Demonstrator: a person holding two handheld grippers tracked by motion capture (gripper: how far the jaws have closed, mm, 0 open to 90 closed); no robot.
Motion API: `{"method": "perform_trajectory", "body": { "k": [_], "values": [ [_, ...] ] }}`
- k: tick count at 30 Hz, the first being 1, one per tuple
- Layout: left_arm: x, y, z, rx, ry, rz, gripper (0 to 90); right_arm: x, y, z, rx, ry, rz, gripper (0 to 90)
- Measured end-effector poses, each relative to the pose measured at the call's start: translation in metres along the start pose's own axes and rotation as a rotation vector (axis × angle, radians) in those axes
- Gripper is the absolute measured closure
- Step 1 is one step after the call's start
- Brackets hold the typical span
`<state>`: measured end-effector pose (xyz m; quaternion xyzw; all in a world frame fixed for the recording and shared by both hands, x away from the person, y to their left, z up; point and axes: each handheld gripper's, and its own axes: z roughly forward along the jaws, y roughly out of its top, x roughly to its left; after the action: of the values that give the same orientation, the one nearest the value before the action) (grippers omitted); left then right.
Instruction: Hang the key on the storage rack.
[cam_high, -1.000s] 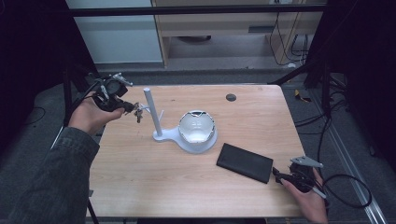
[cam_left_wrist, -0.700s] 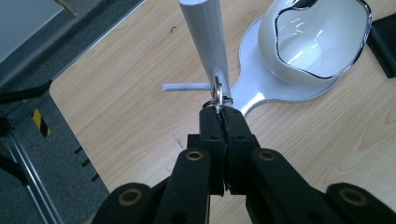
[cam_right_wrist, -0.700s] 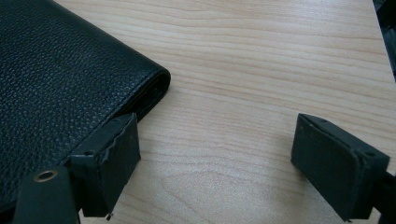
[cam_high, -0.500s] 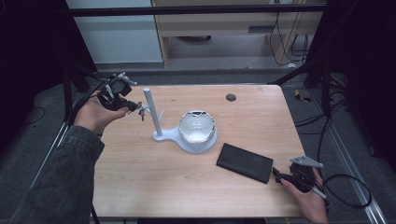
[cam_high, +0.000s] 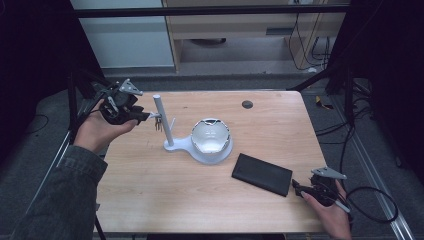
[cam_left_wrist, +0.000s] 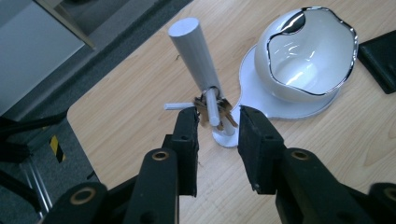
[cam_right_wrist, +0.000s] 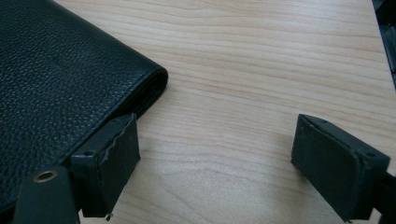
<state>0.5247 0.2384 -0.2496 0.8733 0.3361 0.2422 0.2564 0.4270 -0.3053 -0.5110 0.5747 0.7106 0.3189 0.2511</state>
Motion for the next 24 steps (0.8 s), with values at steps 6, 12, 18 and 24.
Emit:
{"method": "perform_trajectory", "body": {
  "k": [6,12,18,24],
  "values": [
    [-0.020,-0.001,-0.006,-0.052,0.007,0.032,58.2,-0.006,0.003,-0.009,-0.040,-0.027,0.014,17.9],
    [-0.051,-0.003,-0.005,-0.086,-0.022,0.080,48.6,-0.006,0.002,-0.021,-0.088,-0.040,0.008,21.1],
    [-0.084,-0.006,0.011,-0.119,-0.078,0.124,39.8,-0.004,0.001,-0.032,-0.136,-0.052,-0.019,25.1],
    [-0.108,-0.012,0.039,-0.106,-0.150,0.141,30.7,0.000,0.003,-0.036,-0.166,-0.052,-0.035,28.3]
  ]
}}
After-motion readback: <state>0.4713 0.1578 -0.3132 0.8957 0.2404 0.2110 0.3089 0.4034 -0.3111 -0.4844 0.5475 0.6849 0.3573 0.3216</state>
